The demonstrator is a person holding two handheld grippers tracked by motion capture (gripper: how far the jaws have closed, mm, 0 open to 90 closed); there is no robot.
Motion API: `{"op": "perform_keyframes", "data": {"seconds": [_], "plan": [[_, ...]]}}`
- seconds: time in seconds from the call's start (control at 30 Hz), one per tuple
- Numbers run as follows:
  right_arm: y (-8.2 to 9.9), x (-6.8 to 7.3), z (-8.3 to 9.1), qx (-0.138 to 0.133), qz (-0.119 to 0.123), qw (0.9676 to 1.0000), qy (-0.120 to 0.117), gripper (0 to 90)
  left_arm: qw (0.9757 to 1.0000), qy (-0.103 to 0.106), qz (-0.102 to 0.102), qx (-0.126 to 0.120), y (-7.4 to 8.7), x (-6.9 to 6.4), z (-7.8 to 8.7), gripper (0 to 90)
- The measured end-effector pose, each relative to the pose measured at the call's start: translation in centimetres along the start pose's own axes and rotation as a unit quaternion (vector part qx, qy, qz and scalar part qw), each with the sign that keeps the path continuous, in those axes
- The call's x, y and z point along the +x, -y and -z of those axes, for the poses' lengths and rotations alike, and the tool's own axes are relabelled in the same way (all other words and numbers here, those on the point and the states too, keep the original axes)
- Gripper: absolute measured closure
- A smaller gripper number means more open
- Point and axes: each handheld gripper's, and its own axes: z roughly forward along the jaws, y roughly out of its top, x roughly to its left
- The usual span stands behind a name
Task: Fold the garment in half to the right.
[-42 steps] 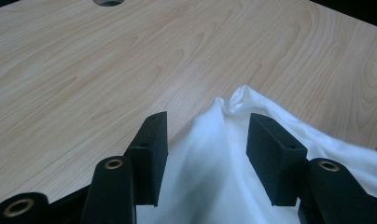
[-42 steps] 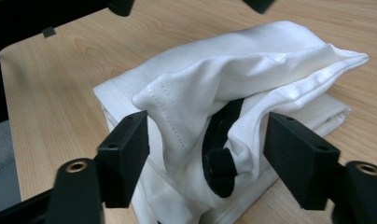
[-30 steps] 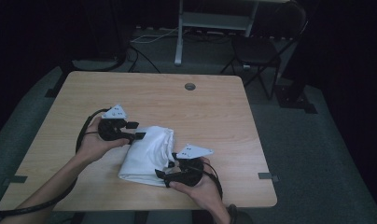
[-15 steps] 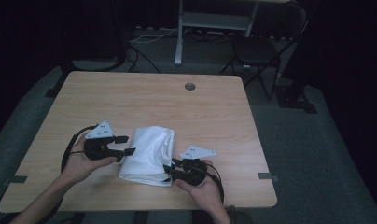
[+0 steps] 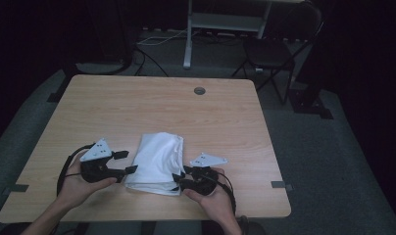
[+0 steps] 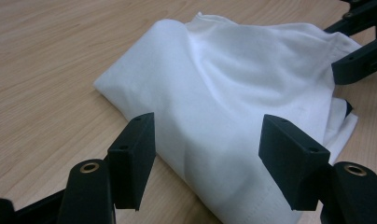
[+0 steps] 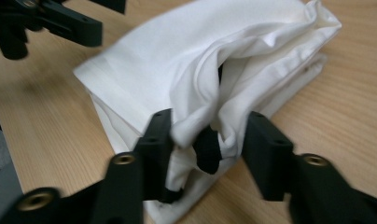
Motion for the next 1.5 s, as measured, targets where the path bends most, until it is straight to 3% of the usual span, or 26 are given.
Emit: {"op": "perform_keyframes", "data": {"seconds": [0.27,0.43,0.57,0.67,0.8,0.87,0.97,1.07,1.13,1.33,1.5], "plan": [[0.6,-0.7,0.8,0.013,-0.004,0.9991,0.04,34.5,0.9998,-0.017,-0.003,0.004,0.4,-0.1,0.2,36.3],[0.3,-0.9,1.6,-0.008,-0.013,0.9978,0.064,25.9,0.9997,-0.02,-0.002,0.009,0.5,-0.2,0.0,35.3],[0.0,-0.7,2.0,-0.029,-0.028,0.9951,0.09,23.3,0.9995,-0.028,0.0,0.013,0.7,-0.3,-0.1,33.3],[0.2,-0.8,1.7,-0.013,-0.032,0.9942,0.102,24.5,0.9994,-0.029,-0.003,0.019,0.8,-0.5,-0.2,33.2],[0.7,-0.2,0.9,0.021,-0.01,0.9953,0.093,26.5,0.9991,-0.033,-0.006,0.024,1.1,-0.6,-0.4,33.2],[0.9,0.2,0.6,0.039,0.005,0.9959,0.082,28.5,0.999,-0.034,-0.006,0.028,1.2,-0.6,-0.5,33.2],[1.1,0.4,0.3,0.043,0.005,0.9973,0.059,36.6,0.9989,-0.032,-0.01,0.033,1.5,-0.8,-0.6,33.2],[0.9,0.2,0.2,0.03,-0.01,0.9984,0.047,46.1,0.9987,-0.032,-0.009,0.038,1.7,-1.0,-0.7,33.2],[0.8,0.0,0.2,0.014,-0.042,0.9987,0.025,51.8,0.9985,-0.035,-0.01,0.041,1.7,-1.0,-0.9,33.2],[0.4,0.0,0.1,0.004,-0.062,0.9975,0.033,74.3,0.9973,-0.045,-0.018,0.055,1.9,-1.2,-1.2,33.3],[0.4,0.2,0.1,0.002,-0.066,0.9976,0.021,78.4,0.9973,-0.045,-0.017,0.056,2.0,-1.3,-1.2,33.3]]}}
